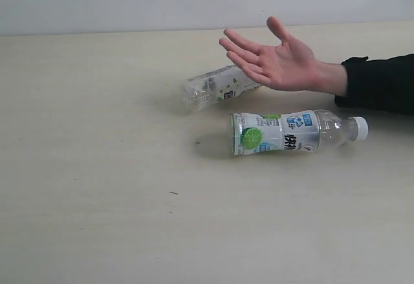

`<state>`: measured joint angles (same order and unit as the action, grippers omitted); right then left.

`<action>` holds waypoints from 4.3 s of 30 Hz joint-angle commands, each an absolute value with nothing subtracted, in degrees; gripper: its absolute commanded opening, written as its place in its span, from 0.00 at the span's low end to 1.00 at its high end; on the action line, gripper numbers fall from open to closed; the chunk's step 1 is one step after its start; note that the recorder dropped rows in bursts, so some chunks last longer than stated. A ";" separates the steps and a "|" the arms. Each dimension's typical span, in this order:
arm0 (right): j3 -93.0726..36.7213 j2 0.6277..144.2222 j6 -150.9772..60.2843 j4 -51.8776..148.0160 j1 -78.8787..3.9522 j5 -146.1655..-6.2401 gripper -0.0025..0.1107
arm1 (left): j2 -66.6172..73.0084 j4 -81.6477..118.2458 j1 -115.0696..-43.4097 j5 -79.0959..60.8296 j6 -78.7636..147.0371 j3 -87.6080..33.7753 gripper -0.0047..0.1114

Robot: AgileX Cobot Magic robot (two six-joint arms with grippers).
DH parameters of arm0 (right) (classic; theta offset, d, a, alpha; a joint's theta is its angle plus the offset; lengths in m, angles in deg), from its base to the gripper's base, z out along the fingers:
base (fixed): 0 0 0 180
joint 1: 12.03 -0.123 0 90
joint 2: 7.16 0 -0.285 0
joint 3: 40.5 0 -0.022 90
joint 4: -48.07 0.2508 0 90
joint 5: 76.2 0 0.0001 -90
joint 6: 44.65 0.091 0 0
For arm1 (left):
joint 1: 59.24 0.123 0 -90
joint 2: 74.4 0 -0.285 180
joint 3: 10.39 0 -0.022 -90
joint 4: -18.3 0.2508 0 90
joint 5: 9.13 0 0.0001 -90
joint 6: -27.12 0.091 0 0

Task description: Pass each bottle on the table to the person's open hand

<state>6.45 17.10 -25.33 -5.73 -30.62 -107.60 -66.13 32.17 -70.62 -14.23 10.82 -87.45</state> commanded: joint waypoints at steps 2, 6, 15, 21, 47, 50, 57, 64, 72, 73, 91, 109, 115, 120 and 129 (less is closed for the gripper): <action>-5.61 30.97 -29.81 -4.17 -30.72 -116.70 0.02 | -66.17 32.21 -70.53 -14.34 10.41 -87.61 0.04; -11.69 41.09 -43.65 5.17 -30.72 -121.29 0.02 | -66.17 32.21 -70.53 -14.34 10.41 -87.61 0.04; -12.72 56.33 -79.79 32.74 -30.72 -128.99 0.02 | -66.17 32.21 -70.53 -14.34 10.41 -87.61 0.04; -12.72 61.30 -87.04 38.59 -30.72 -126.10 0.02 | -66.17 32.21 -70.53 -14.34 10.41 -87.61 0.04; -13.05 92.09 -66.82 2.69 -43.39 -106.58 0.14 | -66.17 32.21 -70.53 -14.57 10.41 -87.61 0.04; -13.05 92.11 -52.76 -1.45 -42.14 -100.33 0.14 | -66.17 32.21 -70.53 -14.57 10.41 -87.61 0.04; -17.83 95.77 -52.40 -8.57 -42.03 -107.96 0.14 | -66.17 32.21 -70.53 -14.57 10.41 -87.61 0.04; -20.97 97.55 -73.27 8.26 -42.03 -110.18 0.14 | -66.17 32.21 -70.53 -14.57 10.41 -87.61 0.04; -20.97 97.55 -84.45 25.78 -42.03 -111.41 0.25 | -66.17 32.21 -70.53 -14.57 10.41 -87.61 0.04; -20.97 97.55 -85.14 26.91 -42.03 -111.41 0.30 | -66.17 32.21 -70.53 -14.57 10.41 -87.61 0.04; -20.74 104.63 -89.93 28.90 -42.03 -105.80 0.68 | -66.17 32.21 -70.53 -14.57 10.41 -87.61 0.04; -20.86 108.47 -91.18 28.90 -42.03 -104.38 0.61 | -66.17 32.21 -70.53 -14.57 10.41 -87.61 0.04; -20.86 108.47 -91.18 28.90 -42.03 -106.65 0.27 | -66.17 32.21 -70.53 -14.57 10.41 -87.61 0.04; -20.86 106.59 -91.18 28.90 -42.34 -107.42 0.02 | -66.17 32.21 -70.53 -14.57 10.41 -87.61 0.04; -30.44 104.26 -85.37 30.90 -44.34 -133.81 0.02 | -66.17 32.21 -70.53 -14.57 10.41 -87.61 0.04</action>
<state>-26.76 104.98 -88.26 29.35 -44.17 -125.13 -66.13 32.17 -70.62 -15.03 10.82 -87.45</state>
